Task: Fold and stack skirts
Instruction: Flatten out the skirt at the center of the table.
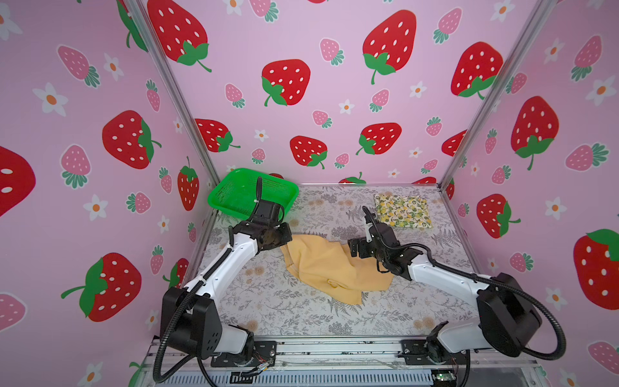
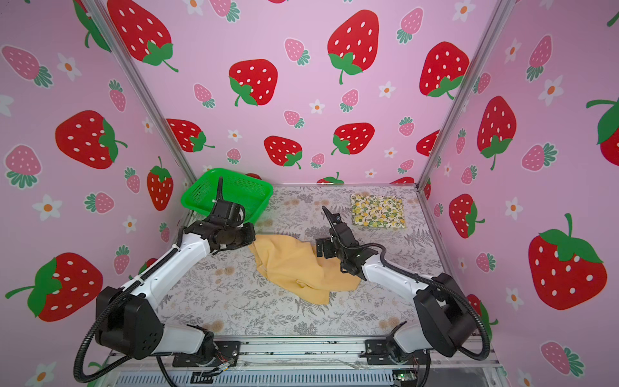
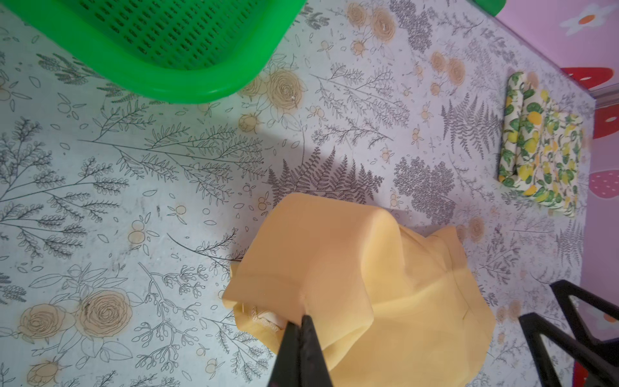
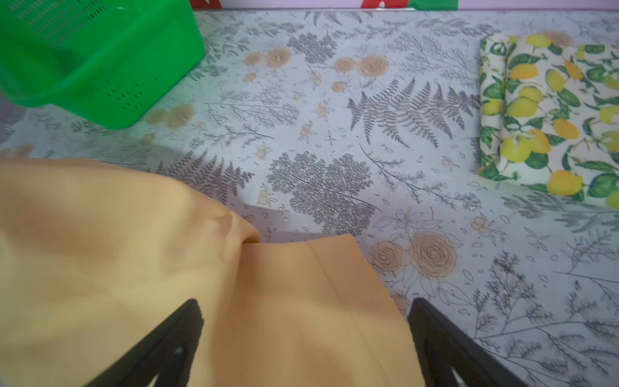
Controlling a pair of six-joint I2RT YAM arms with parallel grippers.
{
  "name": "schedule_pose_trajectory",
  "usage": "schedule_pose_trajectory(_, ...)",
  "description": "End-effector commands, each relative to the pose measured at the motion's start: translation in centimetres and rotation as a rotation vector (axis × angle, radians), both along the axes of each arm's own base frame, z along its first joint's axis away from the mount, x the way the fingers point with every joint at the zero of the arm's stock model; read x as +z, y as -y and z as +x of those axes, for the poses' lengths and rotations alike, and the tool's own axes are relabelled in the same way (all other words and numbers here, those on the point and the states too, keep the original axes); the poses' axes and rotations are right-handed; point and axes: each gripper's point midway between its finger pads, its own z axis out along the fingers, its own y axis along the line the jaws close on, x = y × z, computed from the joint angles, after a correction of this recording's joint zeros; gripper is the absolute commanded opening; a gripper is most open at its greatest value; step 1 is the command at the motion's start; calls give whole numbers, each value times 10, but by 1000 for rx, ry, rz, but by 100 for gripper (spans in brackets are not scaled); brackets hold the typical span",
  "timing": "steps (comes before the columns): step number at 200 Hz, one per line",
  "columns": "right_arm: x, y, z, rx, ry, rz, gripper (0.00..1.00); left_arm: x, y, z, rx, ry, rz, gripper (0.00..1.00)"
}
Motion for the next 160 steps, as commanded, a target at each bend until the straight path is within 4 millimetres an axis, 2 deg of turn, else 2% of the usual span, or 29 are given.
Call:
schedule_pose_trajectory(1, -24, 18, 4, -35, -38, -67, 100, -13, -7, -7, 8, -23, 29, 0)
schedule_pose_trajectory(38, -40, 8, 21, -7, -67, -73, 99, -42, -5, -13, 5, -76, 15, 0)
schedule_pose_trajectory(66, -54, -9, 37, 34, -118, -44, 93, -57, -2, -15, 1, -103, 6, 0)
schedule_pose_trajectory(94, -70, -23, 42, 71, -167, -30, 84, -61, -2, -15, 0, -112, 10, 0)
schedule_pose_trajectory(127, -87, -26, 42, 84, -213, -36, 74, -61, -2, -12, -4, -113, 10, 0)
schedule_pose_trajectory(160, -94, -22, 35, 83, -233, -45, 67, -58, -2, -9, -8, -108, 17, 0)
